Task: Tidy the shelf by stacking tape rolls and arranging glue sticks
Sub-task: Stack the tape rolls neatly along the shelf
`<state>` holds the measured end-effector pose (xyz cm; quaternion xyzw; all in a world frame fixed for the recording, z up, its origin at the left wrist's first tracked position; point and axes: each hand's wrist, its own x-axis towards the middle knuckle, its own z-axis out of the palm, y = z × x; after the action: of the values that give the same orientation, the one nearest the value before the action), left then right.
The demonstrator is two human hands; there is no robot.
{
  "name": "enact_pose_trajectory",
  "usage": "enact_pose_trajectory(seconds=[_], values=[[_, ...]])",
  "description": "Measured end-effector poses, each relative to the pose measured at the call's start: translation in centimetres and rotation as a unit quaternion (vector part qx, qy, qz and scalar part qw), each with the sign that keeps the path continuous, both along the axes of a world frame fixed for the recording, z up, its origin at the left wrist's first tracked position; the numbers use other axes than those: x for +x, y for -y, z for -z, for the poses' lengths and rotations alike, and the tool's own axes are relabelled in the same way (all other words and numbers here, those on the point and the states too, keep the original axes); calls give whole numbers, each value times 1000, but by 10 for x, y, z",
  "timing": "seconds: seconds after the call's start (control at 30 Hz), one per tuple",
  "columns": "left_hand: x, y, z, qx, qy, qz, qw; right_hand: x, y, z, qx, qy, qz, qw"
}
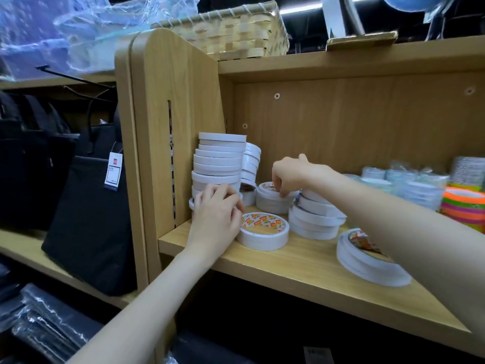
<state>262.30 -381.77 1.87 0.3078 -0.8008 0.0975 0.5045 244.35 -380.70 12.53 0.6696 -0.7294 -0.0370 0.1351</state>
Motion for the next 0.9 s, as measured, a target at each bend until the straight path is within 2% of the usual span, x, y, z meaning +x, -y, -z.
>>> enact_pose_trajectory(seconds=[0.3,0.4,0.47,0.6,0.73,0.9], values=[[0,-2,0,7,-1,-1,1000,-3,8,9,33,-38,-13,999],[1,0,-1,10,-2,4,1000,-2,5,-3,-17,-24,-16,999],[1,0,-1,8,-2,9,1000,-6,-7,-22,-81,27,-33,996],[1,3,0,5,-2,2,1000,-9,-72,-68,-168,82,-98,977],[0,4,1,-12,-3,-2,1000,-11,-158,-80,-125,36,-96,987],[-3,0,0,-15,6,-18,1000,-21,-204,-44,-32,-19,-56,998]])
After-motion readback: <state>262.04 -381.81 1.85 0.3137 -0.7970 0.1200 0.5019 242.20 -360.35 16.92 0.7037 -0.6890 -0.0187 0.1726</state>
